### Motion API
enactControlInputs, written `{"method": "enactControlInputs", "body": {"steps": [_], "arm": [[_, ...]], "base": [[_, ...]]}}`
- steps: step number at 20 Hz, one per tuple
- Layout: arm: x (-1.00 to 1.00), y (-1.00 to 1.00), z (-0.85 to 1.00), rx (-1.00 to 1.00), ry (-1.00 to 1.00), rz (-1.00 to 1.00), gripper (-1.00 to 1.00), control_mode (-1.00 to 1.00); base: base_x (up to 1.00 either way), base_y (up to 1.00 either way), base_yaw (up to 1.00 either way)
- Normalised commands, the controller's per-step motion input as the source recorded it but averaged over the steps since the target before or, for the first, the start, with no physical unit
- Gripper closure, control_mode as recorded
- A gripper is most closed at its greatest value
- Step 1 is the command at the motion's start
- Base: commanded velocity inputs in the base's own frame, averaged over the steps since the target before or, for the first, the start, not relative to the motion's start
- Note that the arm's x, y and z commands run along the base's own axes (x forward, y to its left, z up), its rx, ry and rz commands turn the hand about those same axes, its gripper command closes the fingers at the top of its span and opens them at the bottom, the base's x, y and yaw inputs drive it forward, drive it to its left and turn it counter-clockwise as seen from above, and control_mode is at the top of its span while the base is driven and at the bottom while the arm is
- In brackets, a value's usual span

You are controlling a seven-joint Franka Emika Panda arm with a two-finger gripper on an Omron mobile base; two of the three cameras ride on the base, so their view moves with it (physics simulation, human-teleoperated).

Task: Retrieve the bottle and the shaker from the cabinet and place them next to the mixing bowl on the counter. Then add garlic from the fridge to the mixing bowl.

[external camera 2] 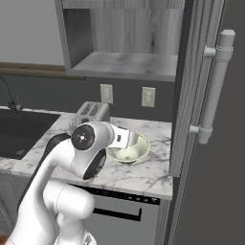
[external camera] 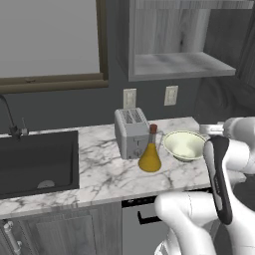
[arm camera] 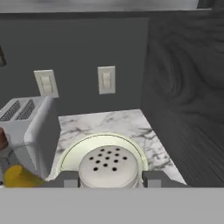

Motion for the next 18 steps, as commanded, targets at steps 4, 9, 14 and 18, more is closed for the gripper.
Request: {"method": "enactControlInputs", "body": {"steps": [4, 9, 14, 18], "arm": [[0.00, -0.23, -0.64, 0.00, 0.00, 0.00, 1.00, -1.00], [0.03, -0.21, -0.55, 0.00, 0.00, 0.00, 1.00, -1.00], [0.00, -0.26, -0.43, 0.00, 0.01, 0.00, 1.00, -1.00], [0.04, -0.23, -0.33, 0.00, 0.02, 0.00, 1.00, -1.00]], "base": [[0.00, 0.00, 0.00], [0.00, 0.00, 0.00], [0.00, 0.00, 0.00], [0.00, 0.00, 0.00]]}}
